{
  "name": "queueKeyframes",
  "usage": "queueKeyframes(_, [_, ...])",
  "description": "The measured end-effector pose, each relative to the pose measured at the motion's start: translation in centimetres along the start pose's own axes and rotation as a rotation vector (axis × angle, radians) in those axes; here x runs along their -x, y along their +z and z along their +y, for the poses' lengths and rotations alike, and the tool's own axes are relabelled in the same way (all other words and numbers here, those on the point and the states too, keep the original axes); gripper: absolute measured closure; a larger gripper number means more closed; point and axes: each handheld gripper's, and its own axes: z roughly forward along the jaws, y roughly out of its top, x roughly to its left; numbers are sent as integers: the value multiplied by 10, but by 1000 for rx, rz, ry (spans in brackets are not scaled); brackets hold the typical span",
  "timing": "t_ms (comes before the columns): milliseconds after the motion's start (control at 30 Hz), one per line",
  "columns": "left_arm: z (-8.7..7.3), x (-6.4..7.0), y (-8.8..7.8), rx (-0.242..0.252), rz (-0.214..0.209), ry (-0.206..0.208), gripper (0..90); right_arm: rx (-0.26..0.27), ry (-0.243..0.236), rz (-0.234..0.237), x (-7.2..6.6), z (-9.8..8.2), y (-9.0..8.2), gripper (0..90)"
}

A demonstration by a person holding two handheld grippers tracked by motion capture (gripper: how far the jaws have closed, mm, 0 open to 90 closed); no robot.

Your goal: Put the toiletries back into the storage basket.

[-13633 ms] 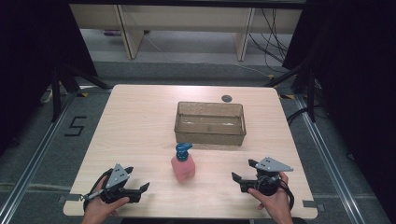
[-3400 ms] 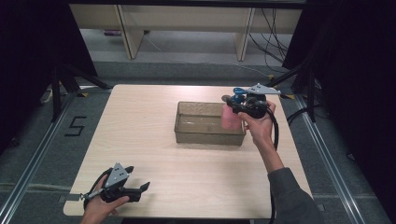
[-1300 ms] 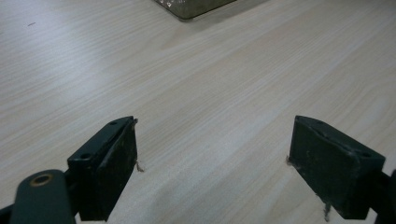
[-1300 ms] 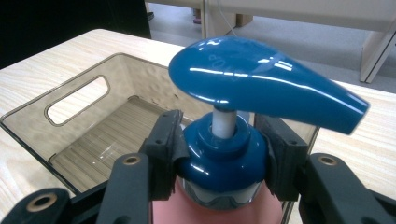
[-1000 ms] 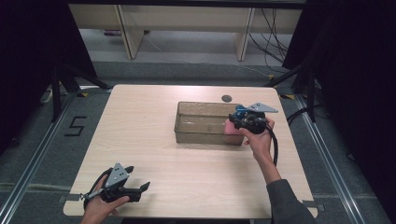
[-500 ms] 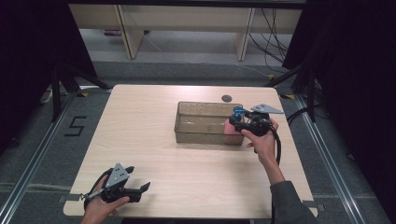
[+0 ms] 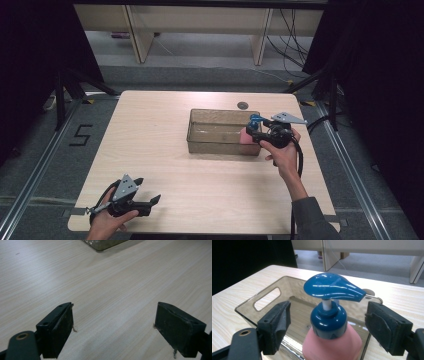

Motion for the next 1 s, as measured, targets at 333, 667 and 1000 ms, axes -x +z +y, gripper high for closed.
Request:
queueKeyframes(333, [0, 0, 0, 7, 1, -4, 149, -8, 13, 4, -3, -2, -5, 225])
queueKeyframes(667, [0, -1, 0, 6, 0, 0, 149, 7, 1, 2, -6, -5, -10, 225])
queueKeyframes(1000, [0, 0, -1, -2, 5, -4, 149, 20, -4, 8, -7, -7, -14, 224])
